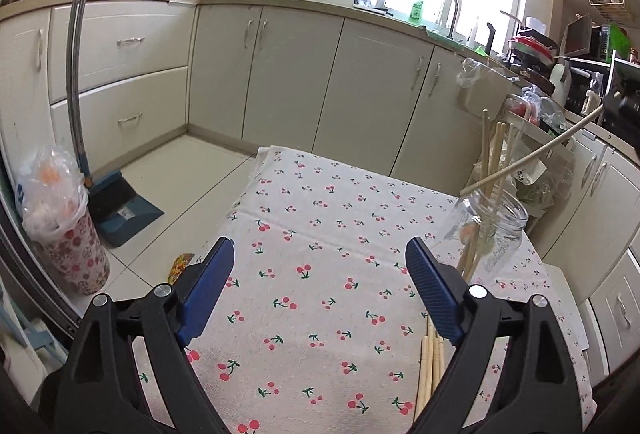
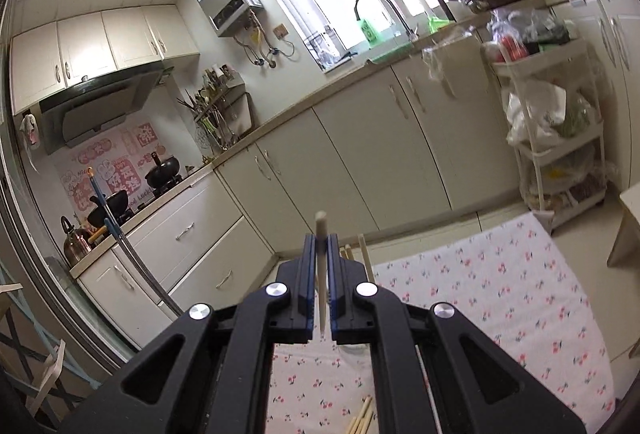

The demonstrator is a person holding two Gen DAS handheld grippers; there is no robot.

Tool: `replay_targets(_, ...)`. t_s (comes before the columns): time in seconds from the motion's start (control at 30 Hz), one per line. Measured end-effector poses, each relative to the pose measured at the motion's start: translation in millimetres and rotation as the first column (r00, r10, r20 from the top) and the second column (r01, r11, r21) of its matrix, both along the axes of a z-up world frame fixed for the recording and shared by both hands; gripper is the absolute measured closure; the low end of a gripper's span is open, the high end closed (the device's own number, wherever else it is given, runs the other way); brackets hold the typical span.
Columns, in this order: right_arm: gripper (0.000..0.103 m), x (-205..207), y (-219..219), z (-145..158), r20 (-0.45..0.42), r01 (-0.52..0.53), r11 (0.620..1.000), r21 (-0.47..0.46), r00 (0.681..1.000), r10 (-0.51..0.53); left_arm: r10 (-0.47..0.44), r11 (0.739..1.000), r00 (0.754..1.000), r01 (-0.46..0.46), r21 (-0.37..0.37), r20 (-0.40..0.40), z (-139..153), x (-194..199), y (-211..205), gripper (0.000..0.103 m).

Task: Organize utensils
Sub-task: 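Lower the right tool's chopstick into the jar and open the right tool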

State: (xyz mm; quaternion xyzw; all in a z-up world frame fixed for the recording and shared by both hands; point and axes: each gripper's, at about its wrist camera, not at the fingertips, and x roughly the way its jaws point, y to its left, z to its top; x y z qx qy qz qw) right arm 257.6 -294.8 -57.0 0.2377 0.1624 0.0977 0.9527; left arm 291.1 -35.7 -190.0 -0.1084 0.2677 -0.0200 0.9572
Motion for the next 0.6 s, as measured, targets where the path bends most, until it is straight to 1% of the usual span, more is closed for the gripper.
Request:
replay_targets(0.13,0.097,0.6,-1.8,9.3,0.008,0.004,0.999,-0.033,1.000,-0.004,0.002,1.000,1.000,-0.002,-0.018,-0.025,-8.4,5.1,1.4,0.019)
replay_targets(0.33,0.097,-1.5,-7.7,13.8,0.009,0.014,0.999,-0.038,1.000,-0.014,0.001,1.000,0.999,-0.002,-0.028,-0.046,-14.0,7.4,2.2,0.019)
replay_targets(0.6,0.097,3.5,-7.1,30.6,0.035,0.023,0.997,-0.076,0.999,-0.021,0.000,0.999,0.999,-0.002,-0.036,-0.052,-12.3,6.4,3.2,0.019)
